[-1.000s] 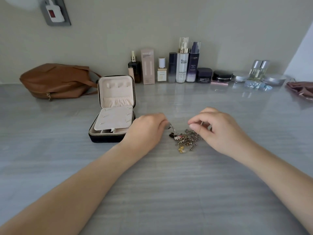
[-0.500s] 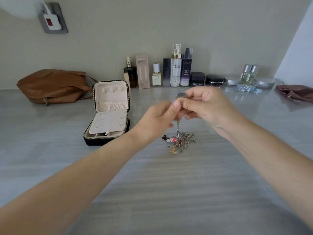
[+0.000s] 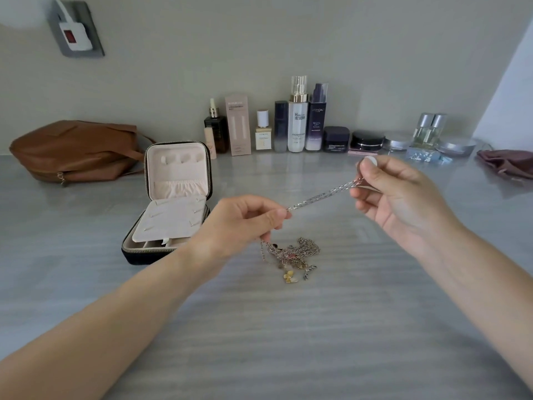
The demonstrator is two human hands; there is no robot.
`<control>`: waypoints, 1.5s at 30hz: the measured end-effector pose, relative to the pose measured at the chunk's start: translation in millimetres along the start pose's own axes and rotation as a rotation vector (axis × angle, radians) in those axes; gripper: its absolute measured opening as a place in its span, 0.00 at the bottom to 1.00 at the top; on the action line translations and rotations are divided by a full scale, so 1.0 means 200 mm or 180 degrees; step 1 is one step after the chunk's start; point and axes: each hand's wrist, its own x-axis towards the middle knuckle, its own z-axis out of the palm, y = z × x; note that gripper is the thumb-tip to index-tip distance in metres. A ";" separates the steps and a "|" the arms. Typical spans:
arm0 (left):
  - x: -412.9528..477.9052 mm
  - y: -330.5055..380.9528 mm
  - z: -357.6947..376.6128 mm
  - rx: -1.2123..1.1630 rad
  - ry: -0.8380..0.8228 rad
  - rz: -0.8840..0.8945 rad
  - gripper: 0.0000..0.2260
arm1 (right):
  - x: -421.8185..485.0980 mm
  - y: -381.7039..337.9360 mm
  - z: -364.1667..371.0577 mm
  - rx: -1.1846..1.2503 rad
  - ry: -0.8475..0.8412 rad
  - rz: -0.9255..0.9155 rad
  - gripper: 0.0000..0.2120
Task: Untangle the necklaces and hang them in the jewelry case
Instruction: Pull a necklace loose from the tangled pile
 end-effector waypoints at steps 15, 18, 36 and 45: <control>0.00 0.00 -0.01 -0.0831 0.0100 -0.0110 0.13 | 0.02 0.01 0.01 -0.0078 0.0034 -0.0070 0.09; 0.00 -0.01 0.00 -0.0855 0.0036 -0.0161 0.13 | 0.01 -0.02 0.02 -0.0025 -0.0040 -0.0158 0.09; -0.02 -0.01 0.16 -0.0032 -0.0458 0.0258 0.04 | -0.10 -0.04 0.23 0.0400 -0.1121 -0.0126 0.05; 0.00 -0.03 0.07 -0.0013 -0.0050 0.0101 0.07 | -0.05 0.01 0.16 -0.0086 -0.0467 0.0078 0.02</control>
